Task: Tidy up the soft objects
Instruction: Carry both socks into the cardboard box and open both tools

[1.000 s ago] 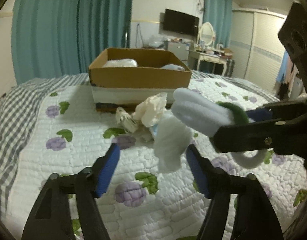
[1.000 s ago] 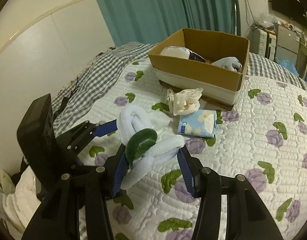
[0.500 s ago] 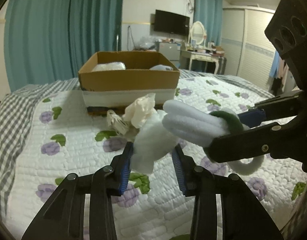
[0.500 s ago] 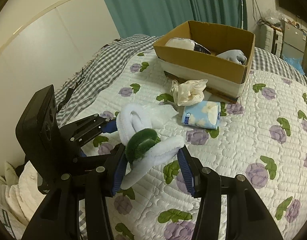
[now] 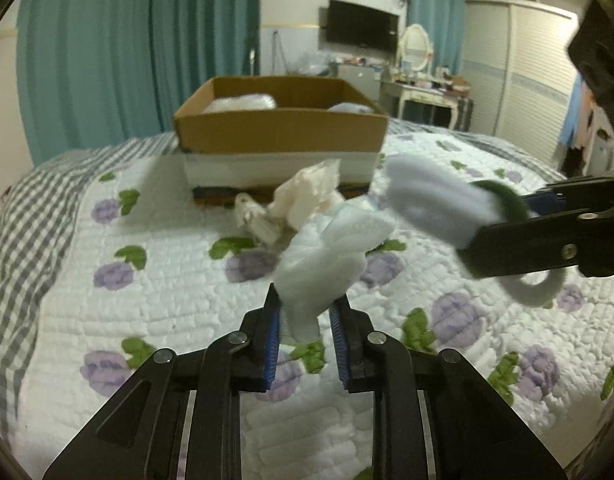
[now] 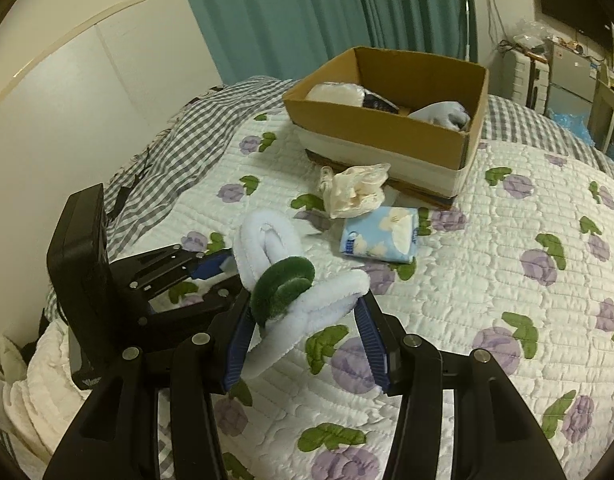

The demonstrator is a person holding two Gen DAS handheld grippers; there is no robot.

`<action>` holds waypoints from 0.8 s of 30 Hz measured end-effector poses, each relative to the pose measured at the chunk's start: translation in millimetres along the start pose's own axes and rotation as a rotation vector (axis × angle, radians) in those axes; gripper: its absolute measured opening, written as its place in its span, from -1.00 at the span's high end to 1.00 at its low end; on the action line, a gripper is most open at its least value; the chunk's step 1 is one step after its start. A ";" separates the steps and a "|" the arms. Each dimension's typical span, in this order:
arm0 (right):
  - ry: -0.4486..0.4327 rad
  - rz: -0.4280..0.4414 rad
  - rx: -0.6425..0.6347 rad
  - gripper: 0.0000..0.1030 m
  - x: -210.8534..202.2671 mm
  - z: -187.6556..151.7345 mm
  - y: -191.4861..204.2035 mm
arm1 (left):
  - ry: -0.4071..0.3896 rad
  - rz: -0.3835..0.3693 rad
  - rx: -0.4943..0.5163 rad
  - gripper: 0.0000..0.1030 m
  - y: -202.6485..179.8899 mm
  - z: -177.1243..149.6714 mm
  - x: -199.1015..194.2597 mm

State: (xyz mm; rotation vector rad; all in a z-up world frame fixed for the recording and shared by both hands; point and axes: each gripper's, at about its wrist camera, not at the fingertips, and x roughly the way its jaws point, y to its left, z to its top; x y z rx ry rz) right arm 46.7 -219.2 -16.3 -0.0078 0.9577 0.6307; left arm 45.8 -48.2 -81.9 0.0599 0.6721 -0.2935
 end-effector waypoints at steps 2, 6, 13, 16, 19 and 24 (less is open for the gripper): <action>-0.008 -0.043 -0.003 0.03 -0.1 0.3 -1.6 | 0.011 0.006 -0.019 0.57 4.4 -0.4 1.9; -0.037 -0.105 0.006 0.03 -3.1 2.5 -8.5 | 0.019 0.046 -0.036 0.57 8.7 2.1 -1.0; -0.126 -0.237 -0.002 0.03 -12.7 23.9 -14.8 | 0.028 0.118 -0.052 0.57 19.7 28.4 -9.9; -0.166 -0.283 -0.009 0.03 -16.2 44.0 -17.2 | -0.016 0.119 -0.047 0.57 22.2 52.1 -19.5; -0.214 -0.333 -0.032 0.03 -18.4 69.0 -18.0 | -0.049 0.125 -0.022 0.57 22.6 79.8 -22.6; -0.265 -0.362 -0.050 0.03 -12.8 112.8 -22.4 | -0.096 0.118 -0.008 0.56 27.0 127.7 -18.7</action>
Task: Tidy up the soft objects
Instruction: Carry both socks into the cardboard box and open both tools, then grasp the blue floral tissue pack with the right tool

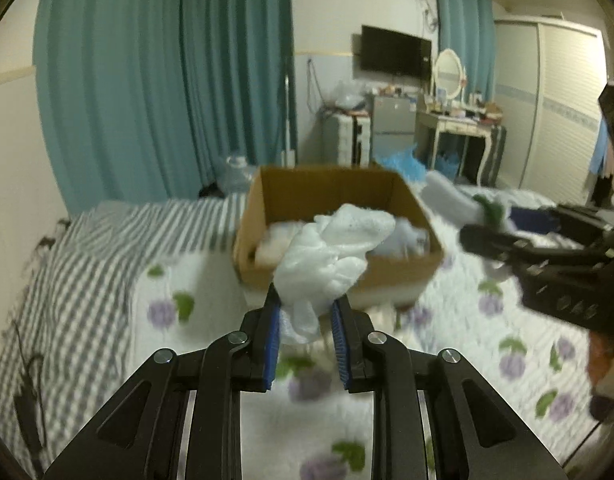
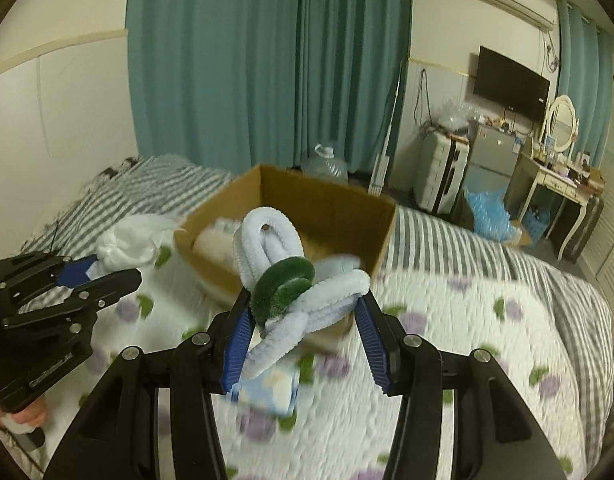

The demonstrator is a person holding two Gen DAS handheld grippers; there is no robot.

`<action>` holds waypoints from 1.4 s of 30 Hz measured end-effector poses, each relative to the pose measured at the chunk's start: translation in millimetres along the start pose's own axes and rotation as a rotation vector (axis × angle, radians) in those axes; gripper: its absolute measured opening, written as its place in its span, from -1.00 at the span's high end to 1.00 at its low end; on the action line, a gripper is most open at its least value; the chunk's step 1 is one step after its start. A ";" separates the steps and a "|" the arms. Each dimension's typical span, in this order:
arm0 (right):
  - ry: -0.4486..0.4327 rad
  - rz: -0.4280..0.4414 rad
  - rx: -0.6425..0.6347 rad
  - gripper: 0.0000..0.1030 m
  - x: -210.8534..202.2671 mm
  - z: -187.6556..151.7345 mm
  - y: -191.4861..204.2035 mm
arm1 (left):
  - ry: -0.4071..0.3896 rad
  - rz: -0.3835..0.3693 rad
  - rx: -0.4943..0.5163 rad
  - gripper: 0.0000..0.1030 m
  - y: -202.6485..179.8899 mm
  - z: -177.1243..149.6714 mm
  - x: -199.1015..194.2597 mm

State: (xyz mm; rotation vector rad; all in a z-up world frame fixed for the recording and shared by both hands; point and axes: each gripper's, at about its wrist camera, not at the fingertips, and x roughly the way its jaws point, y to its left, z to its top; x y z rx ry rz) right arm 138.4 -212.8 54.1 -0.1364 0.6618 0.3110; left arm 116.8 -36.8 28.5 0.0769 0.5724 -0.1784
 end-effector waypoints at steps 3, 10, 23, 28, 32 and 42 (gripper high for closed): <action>-0.009 -0.030 -0.002 0.03 21.2 19.7 -3.2 | -0.023 0.037 0.036 0.56 -0.9 22.7 15.8; 0.014 -0.039 0.068 -0.02 83.5 47.1 -26.9 | 0.003 0.056 0.062 0.45 -1.6 53.4 78.5; -0.045 -0.077 0.130 -0.78 84.0 43.0 -64.9 | -0.035 0.181 0.074 -0.51 -0.2 54.4 107.1; -0.096 -0.084 0.099 -0.84 21.0 51.6 -57.3 | -0.115 0.179 0.071 -0.52 -1.6 72.6 46.2; -0.142 -0.099 0.061 -0.94 -40.6 58.7 -44.8 | -0.177 0.163 0.043 -0.64 0.2 80.4 -7.8; -0.122 -0.080 0.068 -0.97 -89.6 13.6 -13.4 | -0.189 0.198 -0.016 -0.65 16.8 27.3 -59.9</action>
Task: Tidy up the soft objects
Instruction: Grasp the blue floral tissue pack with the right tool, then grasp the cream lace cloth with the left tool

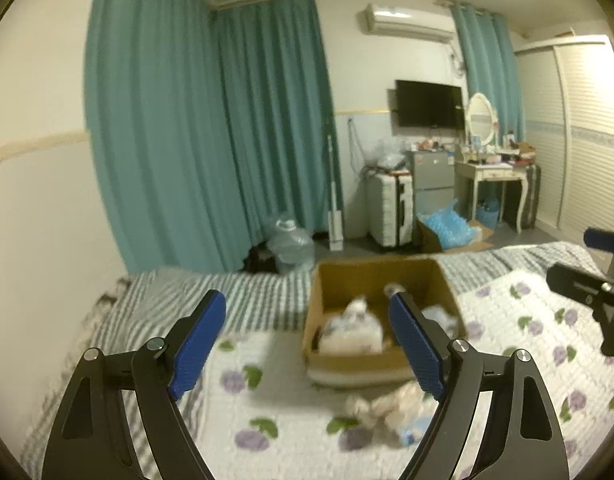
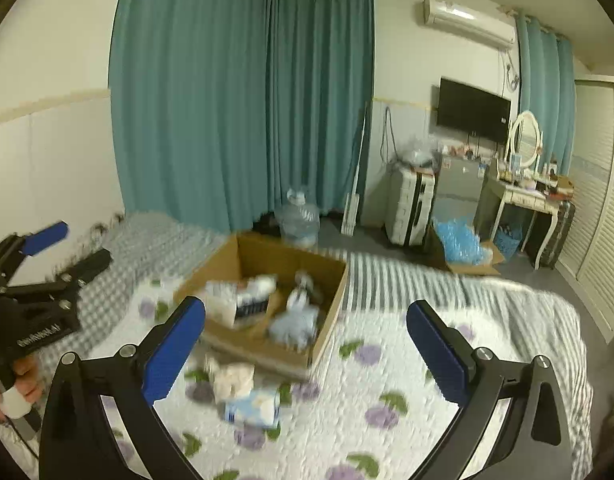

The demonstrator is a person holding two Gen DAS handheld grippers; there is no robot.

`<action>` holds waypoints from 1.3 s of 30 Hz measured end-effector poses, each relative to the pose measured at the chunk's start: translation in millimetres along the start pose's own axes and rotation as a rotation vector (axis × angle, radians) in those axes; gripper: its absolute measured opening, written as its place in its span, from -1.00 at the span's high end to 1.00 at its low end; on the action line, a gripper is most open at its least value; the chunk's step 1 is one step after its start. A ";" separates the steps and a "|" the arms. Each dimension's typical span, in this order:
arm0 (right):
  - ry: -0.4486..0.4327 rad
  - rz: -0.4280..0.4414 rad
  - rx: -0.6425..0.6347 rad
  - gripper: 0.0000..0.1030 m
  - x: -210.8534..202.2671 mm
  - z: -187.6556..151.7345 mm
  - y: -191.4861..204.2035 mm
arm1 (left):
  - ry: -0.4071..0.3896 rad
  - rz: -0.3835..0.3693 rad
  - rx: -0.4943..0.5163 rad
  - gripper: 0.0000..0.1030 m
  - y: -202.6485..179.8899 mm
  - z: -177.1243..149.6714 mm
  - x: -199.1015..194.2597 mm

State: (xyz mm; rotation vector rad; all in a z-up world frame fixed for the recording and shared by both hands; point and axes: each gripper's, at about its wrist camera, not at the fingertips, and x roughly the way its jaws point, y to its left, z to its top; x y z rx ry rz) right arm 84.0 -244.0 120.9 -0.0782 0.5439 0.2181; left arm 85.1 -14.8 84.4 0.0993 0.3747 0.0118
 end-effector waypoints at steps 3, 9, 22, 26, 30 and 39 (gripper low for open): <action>0.078 0.032 0.018 -0.97 31.1 -43.9 13.4 | 0.039 0.043 -0.040 -0.65 2.7 -45.0 7.8; 0.295 0.082 0.001 -0.97 119.5 -130.3 45.0 | 0.217 0.008 0.002 -0.65 -8.3 -128.6 52.3; 0.452 0.092 -0.045 -0.44 185.0 -163.5 66.5 | 0.301 -0.026 0.035 -0.65 -13.4 -151.2 73.9; 0.424 0.133 -0.005 -0.43 167.0 -159.4 53.8 | 0.310 -0.030 0.007 -0.65 -13.9 -151.9 72.6; 0.388 0.146 0.042 -0.43 138.7 -154.1 30.7 | 0.332 -0.028 -0.010 -0.65 -21.7 -152.6 70.1; 0.278 0.081 0.158 -0.44 104.1 -125.5 -31.4 | 0.353 -0.086 0.030 -0.65 -71.5 -148.3 73.7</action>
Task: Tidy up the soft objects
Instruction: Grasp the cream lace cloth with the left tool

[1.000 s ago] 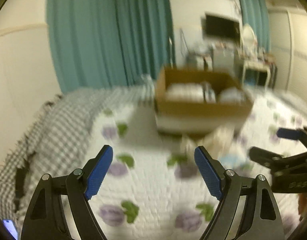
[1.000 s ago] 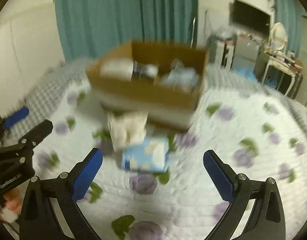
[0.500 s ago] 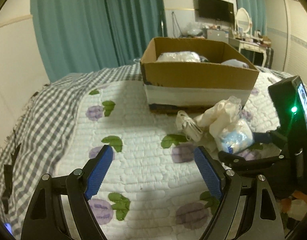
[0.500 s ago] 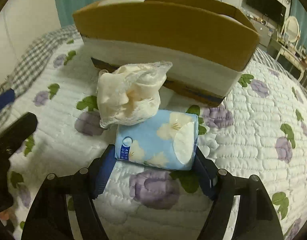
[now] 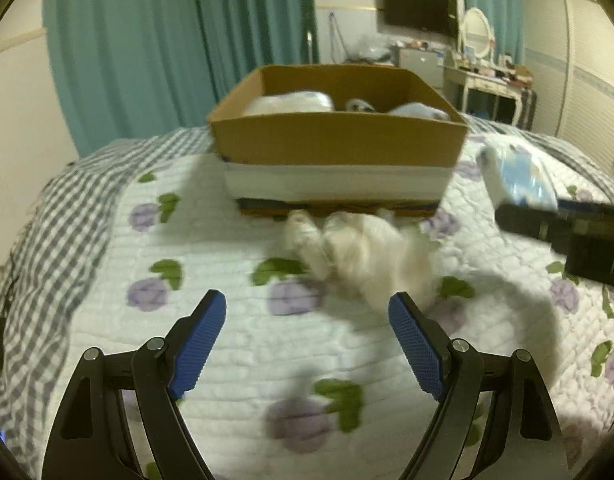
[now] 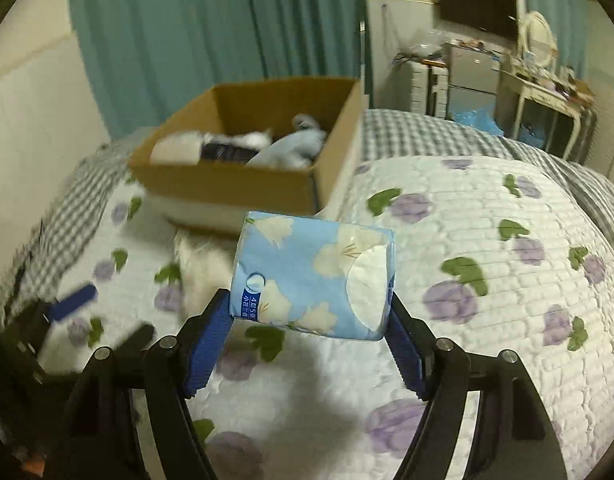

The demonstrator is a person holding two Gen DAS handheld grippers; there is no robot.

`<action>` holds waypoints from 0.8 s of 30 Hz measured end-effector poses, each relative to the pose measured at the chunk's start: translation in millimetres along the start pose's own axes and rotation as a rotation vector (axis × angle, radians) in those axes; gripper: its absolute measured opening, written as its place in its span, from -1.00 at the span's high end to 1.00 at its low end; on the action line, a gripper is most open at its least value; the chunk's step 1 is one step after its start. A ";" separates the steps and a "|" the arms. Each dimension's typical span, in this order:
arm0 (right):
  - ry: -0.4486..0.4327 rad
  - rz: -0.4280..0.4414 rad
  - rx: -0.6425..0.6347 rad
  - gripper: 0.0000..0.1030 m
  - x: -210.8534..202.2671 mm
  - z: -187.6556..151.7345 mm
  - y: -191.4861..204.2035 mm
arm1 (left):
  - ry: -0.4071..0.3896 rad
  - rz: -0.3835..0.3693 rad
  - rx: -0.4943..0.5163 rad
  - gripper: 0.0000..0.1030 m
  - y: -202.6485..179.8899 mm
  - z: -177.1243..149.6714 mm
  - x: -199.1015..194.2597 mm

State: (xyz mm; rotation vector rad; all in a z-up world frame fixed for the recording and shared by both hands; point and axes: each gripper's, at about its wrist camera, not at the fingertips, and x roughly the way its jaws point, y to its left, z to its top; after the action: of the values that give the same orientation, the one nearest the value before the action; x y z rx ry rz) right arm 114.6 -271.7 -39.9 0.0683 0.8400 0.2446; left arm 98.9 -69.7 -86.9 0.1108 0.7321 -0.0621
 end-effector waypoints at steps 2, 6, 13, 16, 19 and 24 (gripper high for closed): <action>-0.002 -0.006 0.022 -0.43 1.0 2.5 -7.0 | 0.010 -0.020 0.010 -0.65 -9.2 1.9 5.7; 0.026 -0.008 0.044 -0.44 17.2 1.7 -8.9 | 0.052 -0.075 0.016 -0.64 -26.3 0.9 25.4; 0.067 -0.010 0.014 -0.44 40.0 -4.1 -0.9 | 0.074 -0.113 -0.004 -0.58 -35.8 7.9 52.9; 0.073 -0.019 0.005 -0.44 42.2 -5.2 0.9 | 0.078 -0.130 0.007 0.01 -36.5 9.1 57.3; 0.069 -0.017 0.012 -0.44 40.2 -2.8 1.1 | 0.087 -0.135 0.020 0.34 -32.8 7.1 57.4; 0.043 -0.017 -0.001 -0.44 26.1 0.1 4.4 | 0.051 -0.146 0.019 0.46 -18.1 3.0 33.7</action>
State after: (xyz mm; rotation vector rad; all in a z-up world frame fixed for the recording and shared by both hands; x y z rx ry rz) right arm 130.5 -261.1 -58.1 0.0553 0.8829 0.2309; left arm 124.2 -88.6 -108.7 0.0769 0.7900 -0.2058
